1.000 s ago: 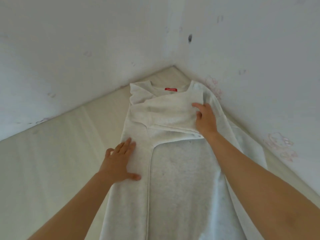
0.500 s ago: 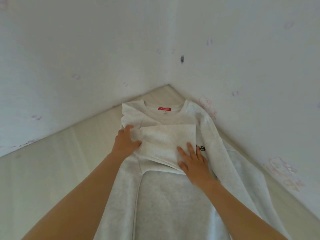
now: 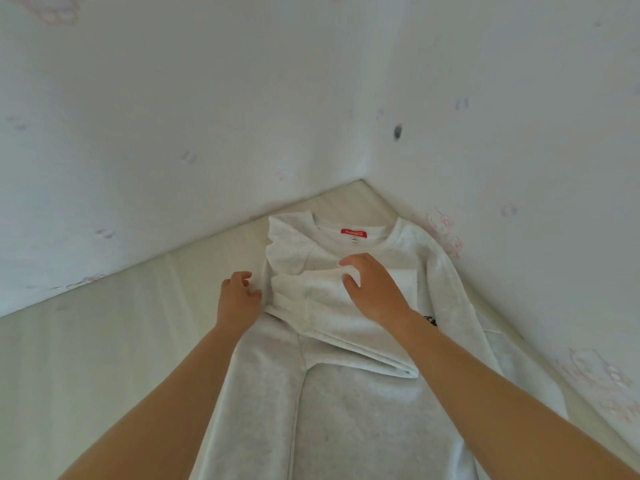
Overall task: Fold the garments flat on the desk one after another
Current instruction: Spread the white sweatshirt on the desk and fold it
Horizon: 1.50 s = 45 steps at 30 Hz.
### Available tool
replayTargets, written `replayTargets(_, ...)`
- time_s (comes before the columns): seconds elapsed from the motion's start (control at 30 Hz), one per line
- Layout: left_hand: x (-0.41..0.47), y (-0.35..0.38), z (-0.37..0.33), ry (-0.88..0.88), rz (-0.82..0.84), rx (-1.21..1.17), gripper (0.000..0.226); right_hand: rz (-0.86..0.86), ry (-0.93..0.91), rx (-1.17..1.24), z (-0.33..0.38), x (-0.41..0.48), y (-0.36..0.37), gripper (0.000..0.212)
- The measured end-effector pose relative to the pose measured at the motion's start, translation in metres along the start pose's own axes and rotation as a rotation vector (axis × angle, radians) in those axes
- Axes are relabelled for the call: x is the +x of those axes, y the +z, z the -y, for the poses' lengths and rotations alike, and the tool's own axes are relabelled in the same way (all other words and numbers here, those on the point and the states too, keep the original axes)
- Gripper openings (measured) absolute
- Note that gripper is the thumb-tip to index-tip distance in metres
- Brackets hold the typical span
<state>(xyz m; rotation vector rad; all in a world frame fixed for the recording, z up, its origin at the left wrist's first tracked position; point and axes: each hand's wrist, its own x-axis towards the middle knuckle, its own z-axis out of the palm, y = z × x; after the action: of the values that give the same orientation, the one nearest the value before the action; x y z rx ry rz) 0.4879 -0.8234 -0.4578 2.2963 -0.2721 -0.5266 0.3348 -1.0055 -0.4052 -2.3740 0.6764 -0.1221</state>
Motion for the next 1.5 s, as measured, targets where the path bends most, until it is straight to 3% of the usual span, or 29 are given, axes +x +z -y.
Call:
replayTargets(0.37,0.054,-0.003,-0.012,0.056,0.104,-0.05,0.03,0.077,0.119,0.145,0.062,0.153,0.046,0.031)
replayTargets(0.47,0.071,0.0,-0.015,0.098,0.134,-0.018,0.026,0.081,0.147,-0.01,0.065,0.18,0.07,0.039)
replayTargets(0.57,0.085,0.001,-0.014,0.11,0.157,0.082,0.02,0.087,0.148,-0.081,0.061,0.2,0.082,0.033)
replayTargets(0.7,0.095,-0.002,-0.009,0.094,0.071,0.061,0.019,-0.121,0.261,0.23,0.039,0.218,0.076,0.018)
replayTargets(0.8,0.091,0.001,-0.01,0.092,0.013,0.074,0.014,-0.131,0.254,0.374,0.031,0.217,0.08,0.02)
replayTargets(0.87,0.085,0.005,-0.011,0.188,-0.094,0.074,0.013,-0.171,0.203,0.367,0.033,0.211,0.077,0.023)
replayTargets(0.93,0.078,0.01,-0.013,0.458,-0.169,0.097,0.032,-0.327,0.118,0.275,0.034,0.193,0.067,0.023)
replayTargets(1.0,0.071,0.021,-0.019,0.723,-0.027,0.282,0.049,-0.5,0.032,0.163,0.031,0.158,0.057,0.025)
replayTargets(1.07,0.07,0.037,-0.024,0.775,0.173,0.55,0.063,-0.565,-0.018,0.034,0.025,0.107,0.057,0.027)
replayTargets(1.17,0.084,0.053,-0.023,0.652,0.25,0.754,0.076,-0.387,0.007,-0.3,-0.006,0.041,0.08,0.044)
replayTargets(1.23,0.089,0.056,-0.03,0.596,0.263,0.809,0.072,-0.194,0.037,-0.478,-0.034,0.018,0.091,0.051)
replayTargets(1.33,0.075,0.057,-0.048,0.539,0.183,0.895,0.059,-0.021,0.026,-0.481,-0.044,0.014,0.084,0.057)
replayTargets(1.43,0.031,0.06,-0.064,0.714,0.012,0.788,0.061,0.026,0.057,-0.374,-0.041,0.008,0.069,0.062)
replayTargets(1.5,-0.009,0.073,-0.064,0.902,0.021,0.716,0.058,-0.061,0.14,-0.348,-0.045,-0.016,0.055,0.059)
